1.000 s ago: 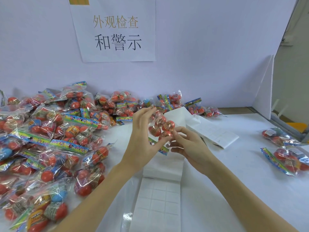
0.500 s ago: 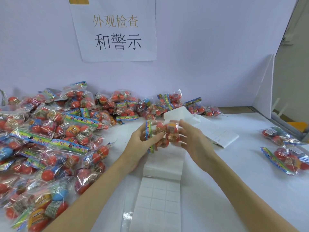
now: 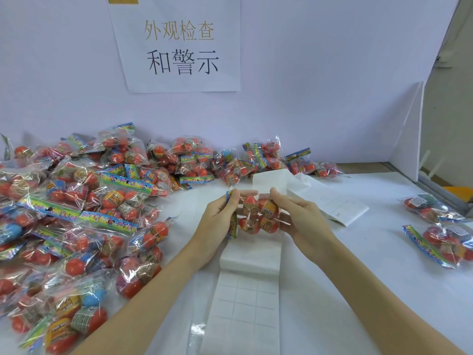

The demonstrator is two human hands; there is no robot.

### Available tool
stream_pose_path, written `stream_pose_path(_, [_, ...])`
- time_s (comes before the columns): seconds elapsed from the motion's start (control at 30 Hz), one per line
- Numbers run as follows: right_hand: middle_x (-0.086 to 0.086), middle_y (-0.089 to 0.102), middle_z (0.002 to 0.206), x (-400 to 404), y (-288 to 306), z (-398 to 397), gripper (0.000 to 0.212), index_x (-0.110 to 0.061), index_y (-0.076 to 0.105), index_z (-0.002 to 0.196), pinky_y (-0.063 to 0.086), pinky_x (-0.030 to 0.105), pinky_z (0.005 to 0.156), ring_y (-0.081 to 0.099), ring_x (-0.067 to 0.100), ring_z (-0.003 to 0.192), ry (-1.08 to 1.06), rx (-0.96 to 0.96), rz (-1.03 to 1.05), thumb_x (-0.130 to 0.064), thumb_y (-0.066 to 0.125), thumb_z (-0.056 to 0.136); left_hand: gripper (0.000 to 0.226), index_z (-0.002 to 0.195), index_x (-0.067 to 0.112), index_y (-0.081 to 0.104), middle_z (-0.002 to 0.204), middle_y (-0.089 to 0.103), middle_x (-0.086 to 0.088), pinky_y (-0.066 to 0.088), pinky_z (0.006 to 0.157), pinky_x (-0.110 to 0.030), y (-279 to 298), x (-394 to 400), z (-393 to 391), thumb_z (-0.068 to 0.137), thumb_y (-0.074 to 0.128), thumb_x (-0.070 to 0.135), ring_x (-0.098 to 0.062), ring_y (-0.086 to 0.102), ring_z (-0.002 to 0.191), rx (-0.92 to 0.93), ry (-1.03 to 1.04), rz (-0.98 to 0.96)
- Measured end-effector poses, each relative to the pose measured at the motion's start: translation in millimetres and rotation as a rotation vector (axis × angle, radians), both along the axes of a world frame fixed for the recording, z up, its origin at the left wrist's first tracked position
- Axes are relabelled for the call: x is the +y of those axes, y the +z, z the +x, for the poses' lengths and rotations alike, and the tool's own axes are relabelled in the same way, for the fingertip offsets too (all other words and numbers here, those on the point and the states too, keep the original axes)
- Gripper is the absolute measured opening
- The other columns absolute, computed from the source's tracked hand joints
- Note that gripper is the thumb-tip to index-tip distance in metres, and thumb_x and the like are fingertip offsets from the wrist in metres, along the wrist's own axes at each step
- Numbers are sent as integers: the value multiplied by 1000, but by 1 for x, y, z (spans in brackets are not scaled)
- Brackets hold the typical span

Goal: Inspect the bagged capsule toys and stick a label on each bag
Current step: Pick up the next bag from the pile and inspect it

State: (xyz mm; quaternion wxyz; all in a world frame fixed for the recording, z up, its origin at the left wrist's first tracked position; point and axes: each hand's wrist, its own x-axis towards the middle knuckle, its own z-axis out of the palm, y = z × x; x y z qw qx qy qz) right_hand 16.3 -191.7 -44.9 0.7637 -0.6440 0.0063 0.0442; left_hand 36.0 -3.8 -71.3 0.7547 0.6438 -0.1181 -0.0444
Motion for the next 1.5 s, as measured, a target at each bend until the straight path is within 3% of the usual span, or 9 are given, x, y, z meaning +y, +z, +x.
stream_pose_path(0.2, [7, 79, 101, -1, -2, 1, 37, -14, 84, 104, 53, 34, 81, 67, 20, 87, -99, 48, 68, -46, 66, 98, 38, 106, 28, 79, 102, 80, -5, 62, 79, -31, 1, 0, -3, 102, 53, 54, -20, 77, 93, -90, 34, 135])
stream_pose_path(0.33, [6, 81, 100, -8, 1, 3, 45, -11, 82, 105, 55, 23, 63, 74, 12, 78, -228, 40, 66, -51, 66, 94, 15, 102, 17, 76, 88, 74, 1, 60, 69, -37, 0, 1, -1, 103, 63, 26, -17, 66, 77, -158, -12, 190])
stream_pose_path(0.43, [9, 79, 110, -7, -1, 5, 50, -14, 77, 117, 60, 35, 84, 74, 18, 93, -134, 10, 78, -53, 50, 103, 17, 97, 4, 73, 75, 65, -9, 54, 62, -32, -2, 4, 2, 105, 58, 7, -22, 61, 63, -131, 54, 120])
stream_pose_path(0.57, [13, 78, 113, 2, -3, 3, 28, -19, 67, 130, 61, 35, 93, 76, 28, 101, 2, -69, 0, -29, 62, 104, 17, 102, -6, 67, 76, 67, -7, 58, 66, -32, -2, 7, 9, 106, 54, 5, -24, 67, 62, -82, 208, 10])
stream_pose_path(0.8, [22, 77, 96, 0, -6, 4, 44, -24, 63, 131, 61, 25, 80, 76, 24, 82, -20, -119, -36, -4, 74, 94, 20, 91, 1, 64, 66, 49, -7, 50, 56, -26, 0, 8, 9, 107, 55, 9, -19, 47, 55, -132, 267, 45])
stream_pose_path(0.97, [10, 79, 93, -5, -6, 7, 48, -32, 63, 134, 54, 27, 74, 69, 16, 80, -14, -150, -119, -6, 72, 96, 15, 96, 7, 68, 69, 58, -2, 53, 62, -30, 2, 9, 8, 106, 56, 9, -17, 54, 62, -146, 294, 77])
stream_pose_path(1.13, [-3, 63, 76, -8, -7, 7, 53, -42, 74, 122, 46, 24, 70, 53, 11, 72, -22, -259, -425, 2, 56, 100, 40, 124, 19, 68, 110, 76, -2, 57, 84, -31, 9, 14, 9, 95, 62, 47, -17, 72, 98, -35, 214, 3])
stream_pose_path(1.27, [-5, 65, 76, 0, -6, 3, 40, -27, 73, 127, 47, 12, 68, 55, 0, 66, -14, -363, -556, 0, 60, 100, 34, 104, 23, 79, 103, 79, -6, 60, 80, -28, 10, 13, 4, 81, 75, 47, -22, 74, 95, -96, 138, 88])
stream_pose_path(1.5, [-5, 79, 93, -2, -2, 3, 22, -25, 80, 104, 48, 17, 67, 66, 4, 78, -39, -323, -401, -30, 58, 106, 6, 91, 19, 76, 99, 78, -8, 60, 85, -30, 9, 16, 5, 91, 79, 23, -19, 73, 90, -123, 147, 62])
